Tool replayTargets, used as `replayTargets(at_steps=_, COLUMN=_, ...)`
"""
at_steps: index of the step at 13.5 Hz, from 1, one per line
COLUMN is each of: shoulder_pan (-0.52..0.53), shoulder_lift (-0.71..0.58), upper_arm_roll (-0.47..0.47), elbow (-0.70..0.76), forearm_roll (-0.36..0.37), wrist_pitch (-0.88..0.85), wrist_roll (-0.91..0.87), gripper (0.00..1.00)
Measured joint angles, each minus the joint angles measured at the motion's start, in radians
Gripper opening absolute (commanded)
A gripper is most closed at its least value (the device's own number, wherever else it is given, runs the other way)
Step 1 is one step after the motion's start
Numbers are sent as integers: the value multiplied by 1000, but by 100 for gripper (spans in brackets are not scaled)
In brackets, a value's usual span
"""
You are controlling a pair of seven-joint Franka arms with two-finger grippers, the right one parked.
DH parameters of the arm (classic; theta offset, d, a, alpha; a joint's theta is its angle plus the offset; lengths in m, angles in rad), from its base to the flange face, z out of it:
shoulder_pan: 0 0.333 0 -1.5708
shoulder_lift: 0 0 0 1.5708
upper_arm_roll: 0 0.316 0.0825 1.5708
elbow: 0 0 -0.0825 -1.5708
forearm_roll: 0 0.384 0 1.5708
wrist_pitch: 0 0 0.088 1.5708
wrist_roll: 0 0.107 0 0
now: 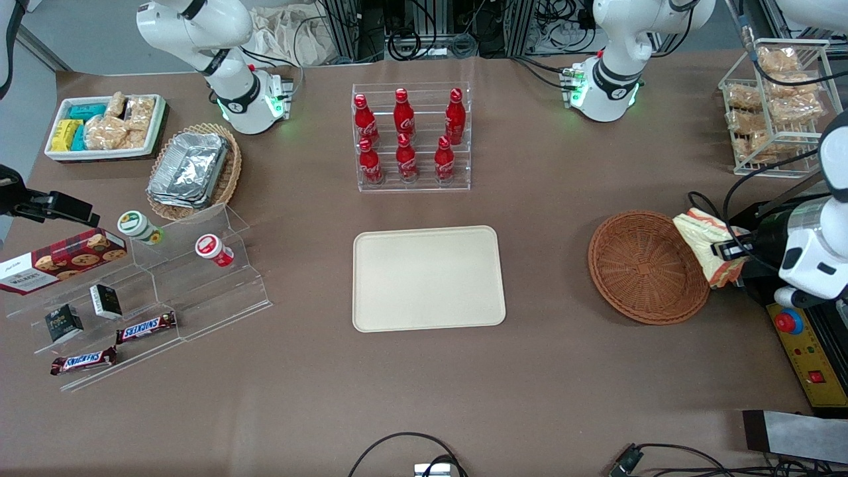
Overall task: Place sandwich from basket to tray
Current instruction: 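Close the left gripper on the sandwich and lift it from the basket, then carry the sandwich with the left gripper over the beige tray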
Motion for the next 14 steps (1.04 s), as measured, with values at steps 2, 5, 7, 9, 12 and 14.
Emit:
replayTargets(at_steps=2, shoulder_pan=-4, shoulder_lift=-7, upper_arm_roll=-54, elbow=31, forearm_roll=0, wrist_pitch=-9, wrist_roll=13, gripper=0)
replayTargets(at_steps=5, shoulder_pan=-22, shoulder_lift=0, upper_arm_roll=-168, elbow=37, forearm_roll=6, wrist_pitch=-9, wrist_roll=12, gripper=0)
replayTargets(at_steps=7, shoulder_pan=-60, shoulder_lift=27, upper_arm_roll=-216, elbow=35, forearm_roll=8, wrist_pitch=13, wrist_roll=-24, gripper=0)
replayTargets(at_steps=9, shoulder_pan=-141, shoulder_lift=72, upper_arm_roll=-228, elbow=33, forearm_roll=9, wrist_pitch=74, wrist_roll=-107, gripper=0)
replayTargets(at_steps=12, shoulder_pan=-284, shoulder_lift=161, upper_arm_roll=-231, elbow=31, forearm_roll=26, wrist_pitch=202, wrist_roll=-272, gripper=0)
replayTargets(at_steps=14, shoulder_pan=-335, shoulder_lift=220, upper_arm_roll=-231, elbow=29, forearm_roll=30, wrist_pitch=279, wrist_roll=-322, gripper=0)
